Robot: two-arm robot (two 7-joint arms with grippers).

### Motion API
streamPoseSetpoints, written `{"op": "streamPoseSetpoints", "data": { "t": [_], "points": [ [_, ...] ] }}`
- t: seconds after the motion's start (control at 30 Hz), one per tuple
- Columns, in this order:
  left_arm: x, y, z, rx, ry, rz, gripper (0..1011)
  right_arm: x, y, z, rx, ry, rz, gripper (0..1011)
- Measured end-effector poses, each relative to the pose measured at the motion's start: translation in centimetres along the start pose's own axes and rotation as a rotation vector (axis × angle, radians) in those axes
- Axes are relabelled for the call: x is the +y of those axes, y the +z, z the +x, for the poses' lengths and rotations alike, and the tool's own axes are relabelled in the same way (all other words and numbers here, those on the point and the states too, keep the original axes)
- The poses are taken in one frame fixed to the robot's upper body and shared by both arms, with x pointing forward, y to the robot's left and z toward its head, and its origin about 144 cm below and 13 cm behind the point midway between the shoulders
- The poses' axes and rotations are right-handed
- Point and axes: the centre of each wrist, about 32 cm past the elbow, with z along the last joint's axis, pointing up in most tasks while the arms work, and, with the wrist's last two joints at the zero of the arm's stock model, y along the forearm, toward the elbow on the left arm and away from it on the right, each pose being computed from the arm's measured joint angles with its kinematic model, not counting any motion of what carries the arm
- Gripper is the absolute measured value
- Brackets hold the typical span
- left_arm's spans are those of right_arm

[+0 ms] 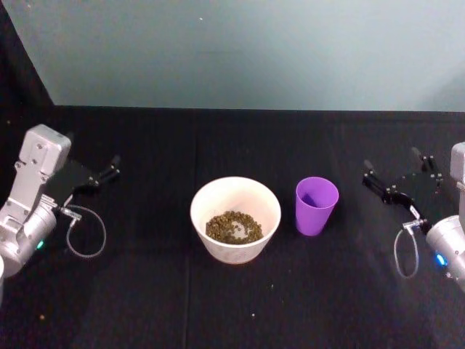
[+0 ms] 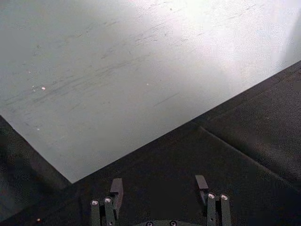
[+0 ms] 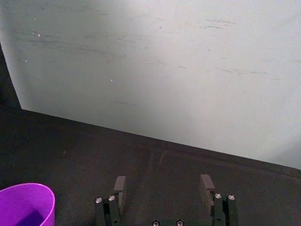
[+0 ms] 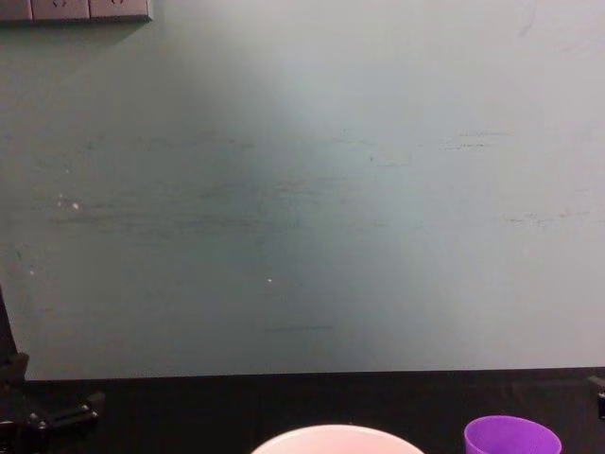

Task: Pick up the cup and pour the mung beans from the cup into the bowl.

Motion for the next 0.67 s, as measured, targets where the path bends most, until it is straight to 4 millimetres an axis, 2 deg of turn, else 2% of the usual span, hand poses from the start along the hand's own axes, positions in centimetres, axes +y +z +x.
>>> {"op": "streamPoseSetpoints", "data": {
  "t": [0.67],
  "points": [
    [0.00,0.00,0.00,0.000,0.000,0.000,1000,0.00,0.05,0.02,0.000,0.000,0.001,1002]
  ]
}}
